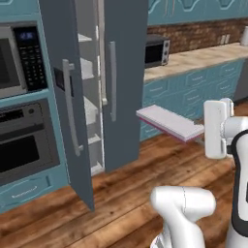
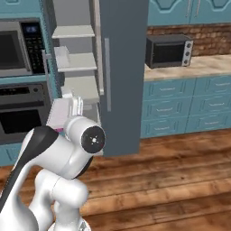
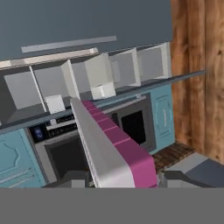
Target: The ice cube tray has been filled with water. Take the tray and place it in the freezer to make ice. Close the freezer door after placing the tray.
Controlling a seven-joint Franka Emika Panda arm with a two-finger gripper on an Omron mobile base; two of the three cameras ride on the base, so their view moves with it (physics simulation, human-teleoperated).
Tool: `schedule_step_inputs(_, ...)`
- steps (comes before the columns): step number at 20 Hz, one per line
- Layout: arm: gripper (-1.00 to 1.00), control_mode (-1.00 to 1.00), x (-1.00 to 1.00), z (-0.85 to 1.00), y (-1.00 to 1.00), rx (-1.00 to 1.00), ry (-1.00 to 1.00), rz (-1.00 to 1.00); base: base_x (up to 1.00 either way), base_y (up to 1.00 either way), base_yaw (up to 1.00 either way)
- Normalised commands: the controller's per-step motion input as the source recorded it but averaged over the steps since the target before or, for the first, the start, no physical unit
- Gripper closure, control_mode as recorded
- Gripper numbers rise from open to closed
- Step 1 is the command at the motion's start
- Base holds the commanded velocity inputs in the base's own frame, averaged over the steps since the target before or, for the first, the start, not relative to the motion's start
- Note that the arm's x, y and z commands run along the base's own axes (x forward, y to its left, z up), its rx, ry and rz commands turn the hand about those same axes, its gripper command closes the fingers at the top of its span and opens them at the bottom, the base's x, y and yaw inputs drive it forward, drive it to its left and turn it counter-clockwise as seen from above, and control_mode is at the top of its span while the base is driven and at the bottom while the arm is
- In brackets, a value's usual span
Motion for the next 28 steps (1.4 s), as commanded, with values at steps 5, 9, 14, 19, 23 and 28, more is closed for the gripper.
schedule_step_inputs(5,1.00,1.00,0.00,0.00,0.00,0.00,0.00,0.00,0.89,-0.08,0.29)
schedule_step_inputs(9,1.00,1.00,0.00,0.00,0.00,0.00,0.00,0.00,0.70,-0.36,0.36)
schedule_step_inputs(14,1.00,1.00,0.00,0.00,0.00,0.00,0.00,0.00,0.48,-0.54,0.34)
schedule_step_inputs(19,1.00,1.00,0.00,0.00,0.00,0.00,0.00,0.00,0.42,-0.47,0.31)
schedule_step_inputs(23,1.00,1.00,0.00,0.00,0.00,0.00,0.00,0.00,0.46,-0.41,0.31)
schedule_step_inputs(28,1.00,1.00,0.00,0.00,0.00,0.00,0.00,0.00,0.40,-0.39,0.29)
